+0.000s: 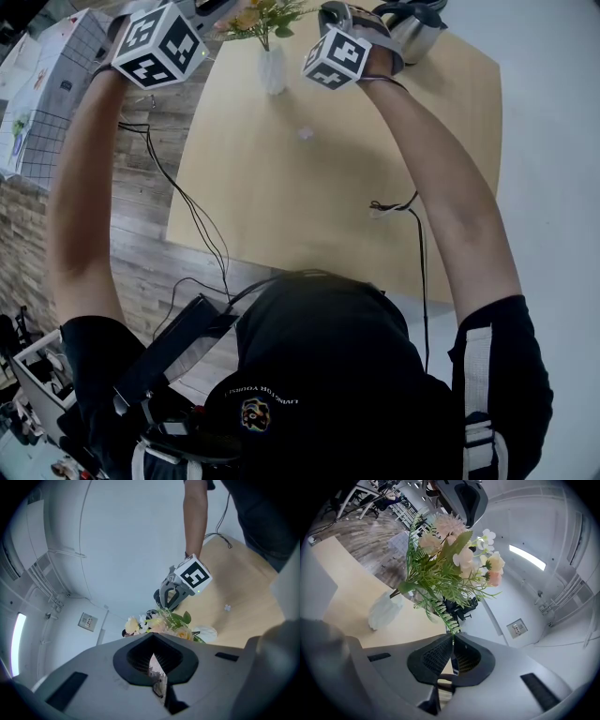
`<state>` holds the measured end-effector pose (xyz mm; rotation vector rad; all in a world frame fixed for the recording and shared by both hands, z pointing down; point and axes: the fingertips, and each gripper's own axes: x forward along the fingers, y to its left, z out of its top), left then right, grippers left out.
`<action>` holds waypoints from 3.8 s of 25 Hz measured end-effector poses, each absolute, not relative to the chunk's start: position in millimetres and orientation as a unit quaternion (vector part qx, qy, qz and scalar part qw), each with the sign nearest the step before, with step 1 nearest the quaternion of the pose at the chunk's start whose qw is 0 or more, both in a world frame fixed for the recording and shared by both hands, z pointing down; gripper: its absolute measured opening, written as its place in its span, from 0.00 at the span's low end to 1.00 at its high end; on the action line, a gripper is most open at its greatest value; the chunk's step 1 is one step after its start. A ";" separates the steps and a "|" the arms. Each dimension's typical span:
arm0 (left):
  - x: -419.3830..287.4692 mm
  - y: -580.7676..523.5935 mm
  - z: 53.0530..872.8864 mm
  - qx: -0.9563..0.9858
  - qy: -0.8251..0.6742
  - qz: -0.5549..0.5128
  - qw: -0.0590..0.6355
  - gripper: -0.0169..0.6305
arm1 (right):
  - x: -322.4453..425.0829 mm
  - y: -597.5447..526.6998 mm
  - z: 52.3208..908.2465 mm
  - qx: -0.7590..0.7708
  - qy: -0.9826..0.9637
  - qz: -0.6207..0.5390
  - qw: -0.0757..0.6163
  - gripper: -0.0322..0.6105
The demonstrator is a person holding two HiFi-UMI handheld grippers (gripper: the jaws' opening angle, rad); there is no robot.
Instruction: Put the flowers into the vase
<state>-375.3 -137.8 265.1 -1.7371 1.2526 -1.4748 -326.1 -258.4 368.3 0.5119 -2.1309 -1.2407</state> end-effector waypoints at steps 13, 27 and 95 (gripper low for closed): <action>-368.4 -136.5 279.0 -0.652 0.457 -0.545 0.264 0.03 | -317.3 -258.5 387.1 0.192 -0.803 -0.463 0.322 0.09; -364.3 -135.7 296.8 -0.662 0.454 -0.540 0.252 0.03 | -312.8 -259.9 402.9 0.186 -0.800 -0.462 0.335 0.09; -384.8 -86.5 293.3 -0.651 0.536 -0.487 0.228 0.23 | -255.0 -238.7 441.9 0.154 -0.784 -0.459 0.389 0.12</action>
